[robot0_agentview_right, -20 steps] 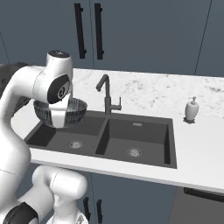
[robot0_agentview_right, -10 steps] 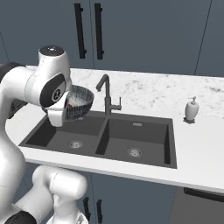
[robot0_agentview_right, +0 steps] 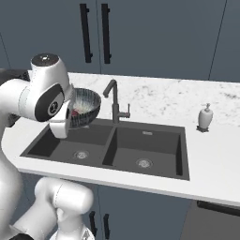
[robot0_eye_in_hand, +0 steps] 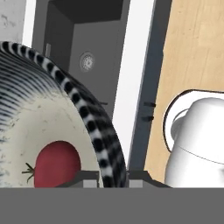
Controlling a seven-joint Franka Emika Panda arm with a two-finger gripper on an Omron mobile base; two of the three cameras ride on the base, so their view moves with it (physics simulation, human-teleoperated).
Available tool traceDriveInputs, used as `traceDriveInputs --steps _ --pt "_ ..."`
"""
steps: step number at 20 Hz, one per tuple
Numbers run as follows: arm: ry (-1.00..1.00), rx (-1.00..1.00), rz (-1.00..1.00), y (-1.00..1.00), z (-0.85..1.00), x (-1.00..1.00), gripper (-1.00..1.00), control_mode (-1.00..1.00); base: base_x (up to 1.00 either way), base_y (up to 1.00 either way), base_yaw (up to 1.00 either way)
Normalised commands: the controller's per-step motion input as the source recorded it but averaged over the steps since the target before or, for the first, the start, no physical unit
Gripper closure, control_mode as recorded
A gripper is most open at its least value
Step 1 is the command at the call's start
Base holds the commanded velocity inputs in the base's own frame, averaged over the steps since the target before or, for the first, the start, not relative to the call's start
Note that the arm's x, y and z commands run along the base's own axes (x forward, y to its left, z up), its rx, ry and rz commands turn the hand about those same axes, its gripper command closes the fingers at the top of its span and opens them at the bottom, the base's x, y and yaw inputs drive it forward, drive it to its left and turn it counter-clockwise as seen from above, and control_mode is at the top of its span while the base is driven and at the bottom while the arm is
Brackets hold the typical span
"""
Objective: Pick the tomato from the sink and place it in the bowl. Then pick the bowl and place it in the microwave. Then close the microwave door and press the start button.
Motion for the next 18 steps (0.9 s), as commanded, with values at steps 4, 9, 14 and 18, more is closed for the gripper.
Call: traceDriveInputs --steps 4,9,14,18 --pt "0.00 0.00 0.00 0.00 0.00 0.00 1.00 1.00 -0.93 -0.08 -0.08" --pt "0.00 0.00 0.00 0.00 0.00 0.00 1.00 1.00 -0.88 0.00 -0.05" --pt "0.00 0.00 0.00 0.00 0.00 0.00 1.00 1.00 -0.27 0.00 -0.01" --pt "0.00 0.00 0.00 0.00 0.00 0.00 1.00 1.00 -0.21 0.00 -0.15"
